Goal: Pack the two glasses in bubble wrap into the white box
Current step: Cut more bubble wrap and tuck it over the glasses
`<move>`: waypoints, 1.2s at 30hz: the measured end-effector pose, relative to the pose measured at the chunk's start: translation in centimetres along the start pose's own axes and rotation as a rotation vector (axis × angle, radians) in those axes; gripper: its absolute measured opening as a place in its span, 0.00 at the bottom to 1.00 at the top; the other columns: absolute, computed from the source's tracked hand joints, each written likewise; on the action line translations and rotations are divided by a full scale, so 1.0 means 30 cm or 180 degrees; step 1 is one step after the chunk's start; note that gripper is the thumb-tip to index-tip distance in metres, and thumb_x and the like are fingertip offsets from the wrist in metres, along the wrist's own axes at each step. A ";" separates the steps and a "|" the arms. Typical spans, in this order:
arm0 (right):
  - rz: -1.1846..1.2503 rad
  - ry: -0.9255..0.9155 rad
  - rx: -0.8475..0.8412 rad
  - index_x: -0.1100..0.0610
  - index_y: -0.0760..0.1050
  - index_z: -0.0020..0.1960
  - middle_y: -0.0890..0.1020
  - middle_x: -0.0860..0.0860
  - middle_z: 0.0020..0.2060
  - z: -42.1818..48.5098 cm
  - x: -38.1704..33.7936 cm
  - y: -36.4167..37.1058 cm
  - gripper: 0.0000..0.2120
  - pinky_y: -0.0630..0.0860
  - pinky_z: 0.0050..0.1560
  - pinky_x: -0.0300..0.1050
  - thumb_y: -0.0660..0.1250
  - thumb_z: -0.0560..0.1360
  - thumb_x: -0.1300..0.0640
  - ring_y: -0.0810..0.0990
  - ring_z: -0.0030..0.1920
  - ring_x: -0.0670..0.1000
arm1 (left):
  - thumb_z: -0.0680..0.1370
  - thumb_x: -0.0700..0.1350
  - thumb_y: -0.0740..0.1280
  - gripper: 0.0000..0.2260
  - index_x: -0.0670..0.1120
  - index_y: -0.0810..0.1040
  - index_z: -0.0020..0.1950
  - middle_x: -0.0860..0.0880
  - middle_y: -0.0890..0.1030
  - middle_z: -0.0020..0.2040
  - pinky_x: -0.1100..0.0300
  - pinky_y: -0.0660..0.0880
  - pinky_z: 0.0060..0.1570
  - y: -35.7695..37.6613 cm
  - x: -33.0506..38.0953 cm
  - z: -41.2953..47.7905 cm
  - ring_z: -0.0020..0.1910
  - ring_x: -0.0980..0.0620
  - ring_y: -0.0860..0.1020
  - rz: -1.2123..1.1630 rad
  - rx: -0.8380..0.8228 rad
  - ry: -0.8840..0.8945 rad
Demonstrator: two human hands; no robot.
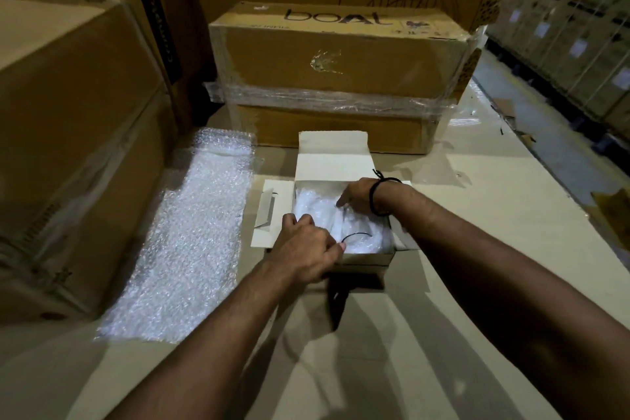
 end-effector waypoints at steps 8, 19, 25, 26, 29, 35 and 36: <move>-0.0159 0.0072 0.0386 0.51 0.79 0.55 0.81 0.50 0.53 -0.014 -0.022 0.021 0.18 0.75 0.51 0.43 0.68 0.72 0.40 0.78 0.53 0.54 | 0.77 0.56 0.62 0.13 0.53 0.84 0.46 0.54 0.81 0.52 0.49 0.59 0.59 -0.065 -0.047 0.024 0.57 0.48 0.71 -0.0018 0.0383 -0.0365; -0.0187 0.0744 0.0710 0.53 0.76 0.57 0.82 0.53 0.51 0.068 -0.071 0.052 0.28 0.77 0.49 0.47 0.76 0.62 0.40 0.81 0.51 0.56 | 0.72 0.64 0.68 0.17 0.53 0.78 0.53 0.48 0.81 0.57 0.47 0.59 0.62 -0.050 -0.022 0.120 0.63 0.45 0.69 0.1099 -0.0267 -0.1114; 0.0531 0.0668 0.0691 0.49 0.78 0.59 0.79 0.52 0.59 0.055 0.008 -0.004 0.14 0.76 0.60 0.50 0.65 0.74 0.57 0.76 0.60 0.56 | 0.76 0.50 0.61 0.11 0.55 0.84 0.46 0.53 0.83 0.48 0.50 0.57 0.56 -0.048 -0.049 0.059 0.56 0.48 0.70 -0.0107 -0.0178 -0.0252; 0.0433 0.0561 0.0570 0.47 0.77 0.60 0.78 0.52 0.61 0.058 0.005 0.005 0.16 0.75 0.61 0.50 0.63 0.75 0.58 0.76 0.61 0.55 | 0.75 0.50 0.57 0.14 0.52 0.83 0.43 0.52 0.82 0.45 0.49 0.58 0.55 -0.044 -0.045 0.044 0.54 0.48 0.69 -0.0216 -0.0363 -0.0166; -0.0099 0.0375 0.0222 0.48 0.73 0.66 0.74 0.51 0.66 0.060 -0.020 0.032 0.19 0.72 0.64 0.51 0.60 0.77 0.59 0.73 0.65 0.54 | 0.75 0.50 0.50 0.17 0.46 0.73 0.33 0.50 0.75 0.36 0.47 0.61 0.55 -0.048 -0.024 0.019 0.50 0.46 0.68 0.0027 -0.0623 -0.0092; -0.0305 0.0078 0.0048 0.49 0.70 0.70 0.70 0.50 0.70 0.032 0.005 -0.001 0.22 0.67 0.66 0.44 0.56 0.79 0.63 0.70 0.68 0.54 | 0.77 0.51 0.51 0.18 0.46 0.78 0.37 0.48 0.79 0.42 0.49 0.57 0.51 -0.057 -0.022 0.036 0.48 0.47 0.71 0.0203 -0.0751 -0.0223; -0.0313 0.0076 0.0153 0.48 0.71 0.68 0.72 0.50 0.69 0.021 0.022 -0.009 0.22 0.68 0.65 0.44 0.57 0.78 0.63 0.71 0.67 0.53 | 0.76 0.51 0.53 0.18 0.48 0.81 0.40 0.49 0.81 0.43 0.50 0.56 0.51 -0.059 -0.032 0.036 0.47 0.48 0.72 0.0143 -0.0606 -0.0270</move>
Point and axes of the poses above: each hand's wrist, its own z-axis towards the middle knuckle, its own y-axis out of the palm, x = y × z, the point moved 2 cm from there along z, towards the middle knuckle
